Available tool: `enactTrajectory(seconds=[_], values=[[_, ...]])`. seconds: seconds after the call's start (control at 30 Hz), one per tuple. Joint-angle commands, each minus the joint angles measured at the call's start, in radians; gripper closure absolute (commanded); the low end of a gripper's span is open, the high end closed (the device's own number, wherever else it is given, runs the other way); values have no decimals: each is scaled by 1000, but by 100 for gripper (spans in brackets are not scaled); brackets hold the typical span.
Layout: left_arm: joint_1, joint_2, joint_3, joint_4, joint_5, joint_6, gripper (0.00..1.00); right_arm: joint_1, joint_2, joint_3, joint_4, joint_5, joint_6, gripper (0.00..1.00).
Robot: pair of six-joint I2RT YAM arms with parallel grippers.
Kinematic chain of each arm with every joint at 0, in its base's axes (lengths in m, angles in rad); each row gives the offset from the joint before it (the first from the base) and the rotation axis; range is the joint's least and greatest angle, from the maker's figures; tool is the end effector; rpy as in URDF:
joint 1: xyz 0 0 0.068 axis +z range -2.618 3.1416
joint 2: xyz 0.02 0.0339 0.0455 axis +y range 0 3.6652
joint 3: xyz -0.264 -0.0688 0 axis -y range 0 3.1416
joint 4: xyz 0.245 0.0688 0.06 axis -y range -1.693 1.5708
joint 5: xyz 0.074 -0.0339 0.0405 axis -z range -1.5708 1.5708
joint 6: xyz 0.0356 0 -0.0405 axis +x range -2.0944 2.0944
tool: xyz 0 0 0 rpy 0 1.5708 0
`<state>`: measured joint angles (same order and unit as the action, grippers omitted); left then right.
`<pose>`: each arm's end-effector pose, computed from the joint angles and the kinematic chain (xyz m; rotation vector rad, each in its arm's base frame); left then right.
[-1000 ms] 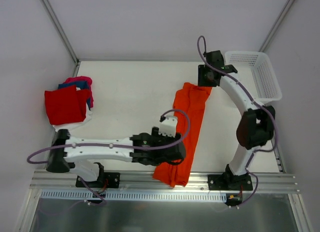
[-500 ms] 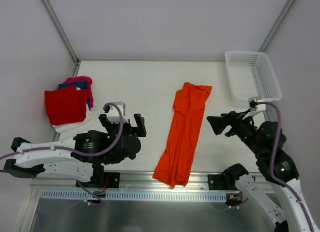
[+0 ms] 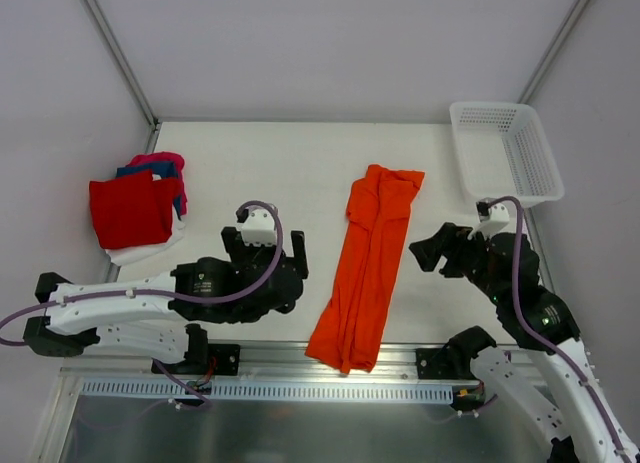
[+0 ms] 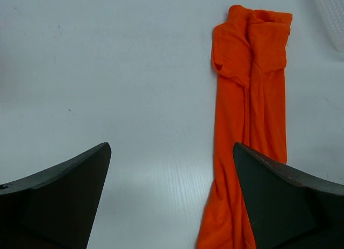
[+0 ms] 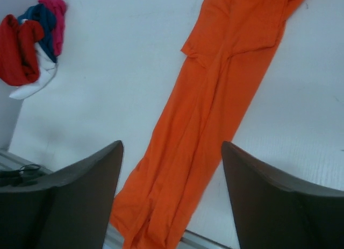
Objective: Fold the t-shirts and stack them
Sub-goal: Fold the tshirt
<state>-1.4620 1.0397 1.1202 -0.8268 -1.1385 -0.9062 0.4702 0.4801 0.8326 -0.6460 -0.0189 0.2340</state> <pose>0.0529 -0.1863 0.3603 0.0094 1.8696 -0.2947 0.0888 0.0459 0.3446 -0.2365 1.8801 0.5020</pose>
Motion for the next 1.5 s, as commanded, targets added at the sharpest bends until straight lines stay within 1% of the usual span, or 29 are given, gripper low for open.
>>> enactTrajectory(seconds=[0.0,0.03,0.07,0.1,0.13,0.17,0.2,0.23,0.27,0.3,0.33,0.37,0.4,0.47,0.5,0.53,0.57,0.6,0.63,0.73,0.87,1.03,1.17,1.33,1.47], values=[[142,-18,-40,186,251,133,2,7,179,75,69,158,-7,41],[181,-18,-59,222,349,154,11,5,243,76,65,175,-21,50],[208,-24,-77,253,496,138,26,5,312,136,60,194,-33,61],[222,-23,-98,280,538,121,46,5,383,172,52,212,-38,78],[227,-17,-129,296,557,98,77,5,528,212,34,233,-53,84],[227,18,-138,295,588,49,89,5,601,288,34,234,-67,89],[229,43,-146,293,603,38,97,5,673,327,34,246,-77,100],[229,69,-158,292,620,24,100,2,739,368,28,278,-82,99],[229,129,-161,288,640,-11,100,-1,864,408,29,286,-103,100],[229,160,-165,290,693,-29,100,-14,926,498,26,292,-114,100],[227,190,-165,290,723,-43,100,-25,986,551,2,283,-122,99],[220,253,-160,291,747,-63,100,-36,1094,601,-9,277,-131,100],[212,281,-155,291,764,-72,100,-54,1142,688,-14,264,-140,99],[190,351,-139,291,783,-95,100,-76,1237,779,-56,251,-143,99],[169,370,-131,295,789,-102,100,-96,1325,822,-70,249,-154,100],[158,384,-114,293,801,-103,100,-107,1366,912,-116,247,-154,99],[147,410,-106,292,809,-105,100,-117,1412,959,-138,240,-160,100],[134,419,-99,295,818,-105,100,-134,1492,1002,-161,234,-165,99],[126,425,-88,295,826,-108,100,-140,1529,1078,-199,237,-168,99],[103,444,-76,298,855,-114,100,-151,1638,1186,-254,266,-180,100],[97,453,-77,302,878,-125,100,-156,1726,1232,-305,289,-185,99],[95,476,-79,318,892,-116,100,-154,1744,1169,-296,280,-174,100],[97,523,-62,334,916,-102,100,-153,1776,1168,-296,269,-171,100],[103,589,-65,403,996,-85,100,-153,1828,1238,-310,246,-163,99],[118,620,-83,451,1031,-83,100,-151,1878,1301,-323,231,-157,99]])
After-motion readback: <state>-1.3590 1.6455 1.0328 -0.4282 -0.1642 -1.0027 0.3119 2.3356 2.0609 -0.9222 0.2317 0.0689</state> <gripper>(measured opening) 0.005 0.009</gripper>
